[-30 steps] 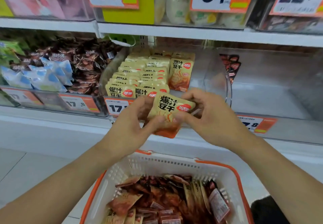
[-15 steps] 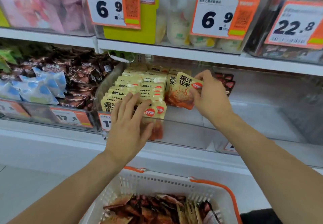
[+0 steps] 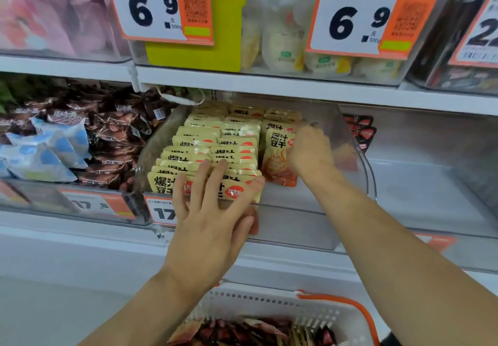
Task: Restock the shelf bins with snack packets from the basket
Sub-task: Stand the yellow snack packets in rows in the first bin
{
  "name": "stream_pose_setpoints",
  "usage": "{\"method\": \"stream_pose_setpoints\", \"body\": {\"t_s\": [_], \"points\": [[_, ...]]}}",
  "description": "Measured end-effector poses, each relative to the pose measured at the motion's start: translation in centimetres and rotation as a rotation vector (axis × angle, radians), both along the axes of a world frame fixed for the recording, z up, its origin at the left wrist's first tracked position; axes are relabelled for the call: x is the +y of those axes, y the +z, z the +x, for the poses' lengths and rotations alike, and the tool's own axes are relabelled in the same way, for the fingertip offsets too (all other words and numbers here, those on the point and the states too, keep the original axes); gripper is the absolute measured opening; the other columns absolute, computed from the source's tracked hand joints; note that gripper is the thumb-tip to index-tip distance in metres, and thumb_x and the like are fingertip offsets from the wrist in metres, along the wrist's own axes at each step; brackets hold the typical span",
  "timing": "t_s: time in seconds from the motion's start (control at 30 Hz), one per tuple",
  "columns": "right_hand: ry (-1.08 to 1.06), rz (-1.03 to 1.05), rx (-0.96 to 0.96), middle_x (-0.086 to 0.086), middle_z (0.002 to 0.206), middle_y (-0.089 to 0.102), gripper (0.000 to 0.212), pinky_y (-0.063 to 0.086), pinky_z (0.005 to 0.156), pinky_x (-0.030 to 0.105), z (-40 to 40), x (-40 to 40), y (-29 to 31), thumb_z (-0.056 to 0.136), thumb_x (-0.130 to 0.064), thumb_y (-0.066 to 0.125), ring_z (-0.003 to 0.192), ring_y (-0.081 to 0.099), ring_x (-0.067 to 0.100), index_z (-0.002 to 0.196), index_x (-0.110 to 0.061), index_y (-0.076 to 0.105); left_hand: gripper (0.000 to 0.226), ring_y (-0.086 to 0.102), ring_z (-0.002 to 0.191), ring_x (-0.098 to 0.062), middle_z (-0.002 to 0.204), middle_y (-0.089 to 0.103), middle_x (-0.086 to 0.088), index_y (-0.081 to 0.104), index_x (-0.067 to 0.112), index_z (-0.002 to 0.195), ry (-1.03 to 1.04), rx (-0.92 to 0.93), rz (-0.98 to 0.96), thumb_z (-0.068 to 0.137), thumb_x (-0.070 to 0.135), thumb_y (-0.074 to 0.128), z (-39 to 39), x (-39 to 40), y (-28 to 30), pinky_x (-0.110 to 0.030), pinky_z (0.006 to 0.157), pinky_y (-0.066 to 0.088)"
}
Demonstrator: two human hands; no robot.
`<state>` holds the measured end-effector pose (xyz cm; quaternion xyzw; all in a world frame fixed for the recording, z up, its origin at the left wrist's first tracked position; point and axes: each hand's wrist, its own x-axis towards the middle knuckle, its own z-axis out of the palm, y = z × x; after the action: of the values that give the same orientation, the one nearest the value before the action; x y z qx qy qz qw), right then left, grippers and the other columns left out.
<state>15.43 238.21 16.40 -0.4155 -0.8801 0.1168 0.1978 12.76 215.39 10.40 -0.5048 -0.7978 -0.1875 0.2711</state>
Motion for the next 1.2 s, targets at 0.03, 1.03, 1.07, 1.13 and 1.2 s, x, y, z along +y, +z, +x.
{"method": "stream_pose_setpoints", "body": {"t_s": [0.03,1.03,1.07,1.13,1.2], "points": [[-0.016,-0.001,0.006,0.020,0.132,0.048,0.043,0.046,0.094,0.042,-0.1,0.1,0.1,0.091,0.001,0.060,0.115,0.058,0.043,0.132,-0.003,0.048,0.056,0.027,0.145,-0.044,0.152,0.037,-0.022,0.043,0.038,0.147,0.000,0.017,-0.023,0.093,0.039,0.058,0.3,0.1,0.2,-0.067,0.113,0.018],[0.023,-0.123,0.115,0.020,0.139,0.029,0.074,0.046,0.095,0.031,-0.8,0.2,-0.5,0.082,-0.012,0.079,0.113,0.057,0.038,0.139,-0.007,0.033,0.042,0.035,0.140,-0.036,0.147,0.043,-0.015,0.064,0.018,0.120,0.014,0.026,-0.240,0.084,0.039,0.056,0.4,1.1,1.4,-0.059,0.117,0.021],[0.021,-0.125,0.121,0.020,0.138,0.027,0.072,0.045,0.093,0.028,-0.5,0.1,-0.3,0.081,-0.012,0.080,0.116,0.055,0.038,0.137,-0.008,0.034,0.042,0.036,0.140,-0.036,0.146,0.044,-0.014,0.064,0.018,0.120,0.010,0.026,-0.237,0.084,0.039,0.055,0.3,1.1,1.4,-0.059,0.117,0.021],[0.042,-0.088,0.137,0.018,0.136,0.028,0.065,0.041,0.088,0.025,0.5,-0.6,0.3,0.082,-0.012,0.078,0.118,0.050,0.037,0.133,-0.010,0.038,0.042,0.037,0.139,-0.036,0.145,0.045,-0.014,0.064,0.018,0.119,0.004,0.027,-0.237,0.084,0.039,0.055,0.3,1.1,1.5,-0.059,0.117,0.021],[0.126,-0.014,0.164,0.015,0.134,0.030,0.054,0.041,0.091,0.025,2.1,-2.0,0.8,0.083,-0.011,0.075,0.116,0.052,0.033,0.129,-0.012,0.045,0.043,0.035,0.141,-0.036,0.146,0.044,-0.015,0.064,0.018,0.120,-0.006,0.024,-0.235,0.083,0.039,0.055,0.3,1.0,1.5,-0.058,0.118,0.021]]}}
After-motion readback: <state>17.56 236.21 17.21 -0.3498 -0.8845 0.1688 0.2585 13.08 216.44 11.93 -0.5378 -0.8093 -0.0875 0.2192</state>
